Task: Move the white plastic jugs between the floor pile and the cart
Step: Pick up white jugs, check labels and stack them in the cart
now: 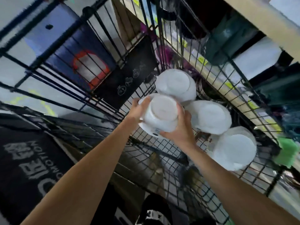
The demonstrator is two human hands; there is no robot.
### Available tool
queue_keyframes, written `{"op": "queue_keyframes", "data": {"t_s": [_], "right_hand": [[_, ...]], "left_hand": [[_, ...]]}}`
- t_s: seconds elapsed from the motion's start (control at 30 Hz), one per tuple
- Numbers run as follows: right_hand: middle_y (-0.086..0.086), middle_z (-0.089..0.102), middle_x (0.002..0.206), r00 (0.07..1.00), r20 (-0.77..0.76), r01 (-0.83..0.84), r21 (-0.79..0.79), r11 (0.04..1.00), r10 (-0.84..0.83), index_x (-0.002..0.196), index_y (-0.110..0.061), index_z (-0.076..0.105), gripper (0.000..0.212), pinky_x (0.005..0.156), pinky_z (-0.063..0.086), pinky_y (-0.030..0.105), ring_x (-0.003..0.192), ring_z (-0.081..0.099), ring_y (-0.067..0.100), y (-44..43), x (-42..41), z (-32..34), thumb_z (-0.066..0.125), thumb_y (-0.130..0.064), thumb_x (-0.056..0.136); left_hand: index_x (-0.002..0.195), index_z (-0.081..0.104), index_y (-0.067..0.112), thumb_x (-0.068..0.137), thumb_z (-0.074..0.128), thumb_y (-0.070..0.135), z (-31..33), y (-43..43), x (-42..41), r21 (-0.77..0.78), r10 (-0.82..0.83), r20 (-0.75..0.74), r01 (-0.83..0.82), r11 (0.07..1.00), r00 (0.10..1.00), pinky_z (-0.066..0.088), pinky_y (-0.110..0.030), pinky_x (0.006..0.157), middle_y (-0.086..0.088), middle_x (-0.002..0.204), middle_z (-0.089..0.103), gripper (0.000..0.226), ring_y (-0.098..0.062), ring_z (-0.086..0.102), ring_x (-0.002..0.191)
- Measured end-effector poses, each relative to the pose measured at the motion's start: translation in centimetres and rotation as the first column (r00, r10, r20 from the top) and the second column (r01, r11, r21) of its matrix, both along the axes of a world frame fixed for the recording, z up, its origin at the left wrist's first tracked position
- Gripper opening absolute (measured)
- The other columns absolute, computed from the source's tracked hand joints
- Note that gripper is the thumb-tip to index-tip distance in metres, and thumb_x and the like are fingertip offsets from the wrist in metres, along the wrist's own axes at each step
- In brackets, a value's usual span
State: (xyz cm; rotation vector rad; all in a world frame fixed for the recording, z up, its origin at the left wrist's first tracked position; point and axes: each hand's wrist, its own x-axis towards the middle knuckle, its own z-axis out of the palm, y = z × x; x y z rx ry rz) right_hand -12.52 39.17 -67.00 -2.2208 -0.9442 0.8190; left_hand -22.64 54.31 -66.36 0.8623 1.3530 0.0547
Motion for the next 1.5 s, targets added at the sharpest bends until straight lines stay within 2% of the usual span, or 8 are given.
{"op": "queue_keyframes", "data": {"t_s": [0.1, 0.43, 0.6, 0.87, 1.03, 1.23, 1.4, 1.5], "right_hand": [[0.015, 0.03, 0.138, 0.998, 0.059, 0.034, 0.0, 0.999, -0.034, 0.15, -0.024, 0.016, 0.127, 0.094, 0.05, 0.047, 0.126, 0.038, 0.03, 0.8, -0.5, -3.0, 0.094, -0.032, 0.05], [0.026, 0.024, 0.143, 0.987, 0.159, 0.008, 0.024, 1.0, -0.012, 0.146, -0.028, 0.013, 0.113, 0.095, 0.05, 0.051, 0.131, 0.033, 0.037, 3.1, -0.4, -8.1, 0.073, -0.06, 0.056], [0.029, 0.022, 0.143, 0.988, 0.152, -0.034, 0.039, 0.999, 0.028, 0.143, -0.027, 0.016, 0.114, 0.101, 0.043, 0.055, 0.132, 0.027, 0.041, 3.5, 0.0, -9.1, 0.089, -0.04, 0.055], [0.019, 0.028, 0.142, 0.99, -0.05, -0.131, -0.01, 0.991, 0.131, 0.149, -0.015, 0.022, 0.1, 0.099, 0.046, 0.045, 0.129, 0.031, 0.028, 1.8, 1.1, -7.2, 0.083, -0.024, 0.071], [0.004, 0.051, 0.125, 0.981, -0.181, 0.063, -0.074, 0.995, -0.076, 0.133, -0.01, 0.046, 0.052, 0.102, 0.046, 0.039, 0.115, 0.047, 0.014, 1.4, 1.7, -2.7, 0.07, -0.017, 0.087], [0.0, 0.052, 0.135, 0.943, -0.247, 0.213, -0.068, 0.975, -0.223, 0.139, -0.014, 0.045, 0.054, 0.097, 0.043, 0.03, 0.12, 0.051, 0.015, -2.5, 3.6, 3.5, 0.065, -0.025, 0.091], [0.001, 0.055, 0.127, 0.885, -0.27, 0.387, -0.024, 0.922, -0.379, 0.138, -0.016, 0.046, 0.051, 0.088, 0.046, 0.029, 0.107, 0.054, 0.016, -9.9, 6.4, 8.2, 0.064, -0.021, 0.091], [0.001, 0.058, 0.122, 0.843, -0.241, 0.5, 0.023, 0.866, -0.48, 0.135, -0.015, 0.049, 0.047, 0.088, 0.044, 0.027, 0.107, 0.055, 0.017, -16.1, 8.1, 10.3, 0.064, -0.016, 0.091]], "left_hand": [[0.118, 0.039, 0.023, 0.091, 0.058, 0.044, -2.1, 0.9, 1.0, 0.025, 0.025, -0.012, -0.025, 0.999, 1.0, 0.051, -0.033, 0.062, -0.004, 0.102, 0.055, 0.04, -0.019, 0.057, 0.083], [0.125, 0.044, 0.027, 0.088, 0.064, 0.035, -5.2, 2.8, 1.9, -0.024, 0.04, 0.019, -0.039, 0.999, 0.999, 0.049, -0.039, 0.081, -0.009, 0.123, 0.055, 0.043, -0.031, 0.055, 0.11], [0.143, 0.032, 0.029, 0.09, 0.062, 0.021, -6.3, 2.7, 1.5, -0.031, 0.057, 0.025, -0.056, 0.998, 0.998, 0.04, -0.046, 0.106, -0.004, 0.142, 0.041, 0.061, -0.028, 0.047, 0.121], [0.148, 0.031, 0.026, 0.086, 0.068, 0.013, -4.6, 2.4, 1.9, 0.019, -0.029, -0.123, 0.032, 0.999, 0.992, 0.037, -0.041, 0.11, -0.002, 0.148, 0.039, 0.073, -0.027, 0.044, 0.129], [0.141, 0.041, 0.026, 0.089, 0.061, 0.011, -1.1, 0.7, 2.0, 0.088, -0.167, -0.181, 0.185, 0.979, 0.969, 0.038, -0.033, 0.101, -0.004, 0.13, 0.046, 0.058, -0.026, 0.046, 0.122], [0.147, 0.033, 0.024, 0.094, 0.056, 0.019, 5.5, -3.4, 4.4, 0.161, -0.347, -0.122, 0.363, 0.918, 0.93, 0.029, -0.029, 0.095, -0.002, 0.15, 0.036, 0.058, -0.024, 0.037, 0.131], [0.146, 0.034, 0.015, 0.094, 0.058, 0.017, 10.3, -9.7, 8.4, 0.257, -0.572, -0.071, 0.569, 0.781, 0.817, 0.041, -0.016, 0.09, -0.001, 0.141, 0.043, 0.058, -0.021, 0.052, 0.118], [0.144, 0.038, 0.01, 0.089, 0.066, 0.012, 12.6, -15.3, 11.5, 0.258, -0.66, -0.017, 0.641, 0.723, 0.751, 0.036, -0.034, 0.109, -0.009, 0.149, 0.037, 0.061, -0.028, 0.04, 0.135]]}}
